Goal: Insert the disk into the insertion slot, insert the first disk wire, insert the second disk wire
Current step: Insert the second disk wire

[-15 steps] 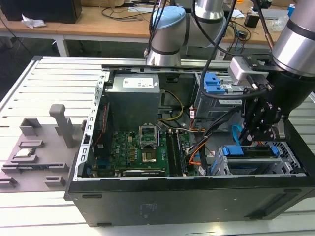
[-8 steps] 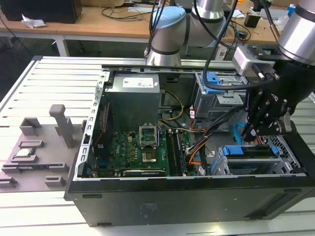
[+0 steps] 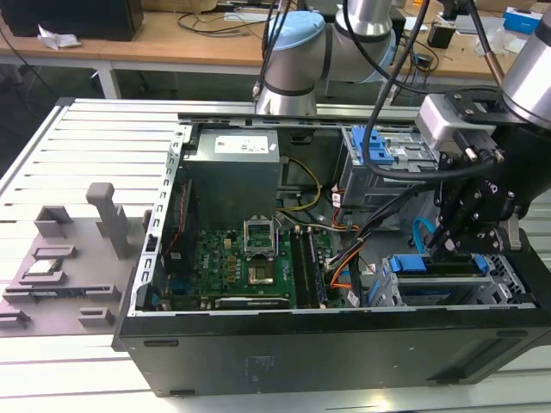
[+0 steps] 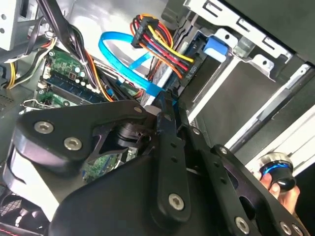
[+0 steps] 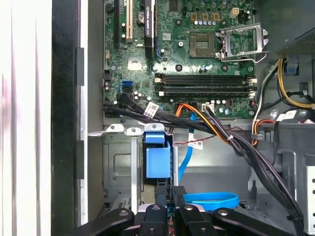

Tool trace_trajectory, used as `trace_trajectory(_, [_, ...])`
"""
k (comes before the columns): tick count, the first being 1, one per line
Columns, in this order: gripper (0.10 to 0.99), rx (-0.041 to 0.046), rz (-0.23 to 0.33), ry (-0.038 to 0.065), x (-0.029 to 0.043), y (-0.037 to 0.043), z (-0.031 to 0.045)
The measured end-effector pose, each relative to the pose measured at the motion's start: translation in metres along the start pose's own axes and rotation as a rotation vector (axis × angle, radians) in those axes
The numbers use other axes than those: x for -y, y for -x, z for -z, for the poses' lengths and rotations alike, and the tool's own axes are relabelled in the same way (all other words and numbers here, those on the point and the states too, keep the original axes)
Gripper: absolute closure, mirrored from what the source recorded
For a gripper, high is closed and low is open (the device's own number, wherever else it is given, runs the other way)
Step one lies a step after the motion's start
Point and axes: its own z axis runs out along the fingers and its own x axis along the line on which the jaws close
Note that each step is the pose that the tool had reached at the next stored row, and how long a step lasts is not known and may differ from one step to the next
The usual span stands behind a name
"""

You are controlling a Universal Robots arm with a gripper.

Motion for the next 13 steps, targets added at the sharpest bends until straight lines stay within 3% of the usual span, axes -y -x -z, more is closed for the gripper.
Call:
trace_trajectory(9, [0.925, -0.0002, 0.000, 0.003, 0.0055, -0.0001, -0.0017])
trace_trajectory(13, [0.925, -0.0002, 0.000, 0.004, 0.0059, -0.0002, -0.0070])
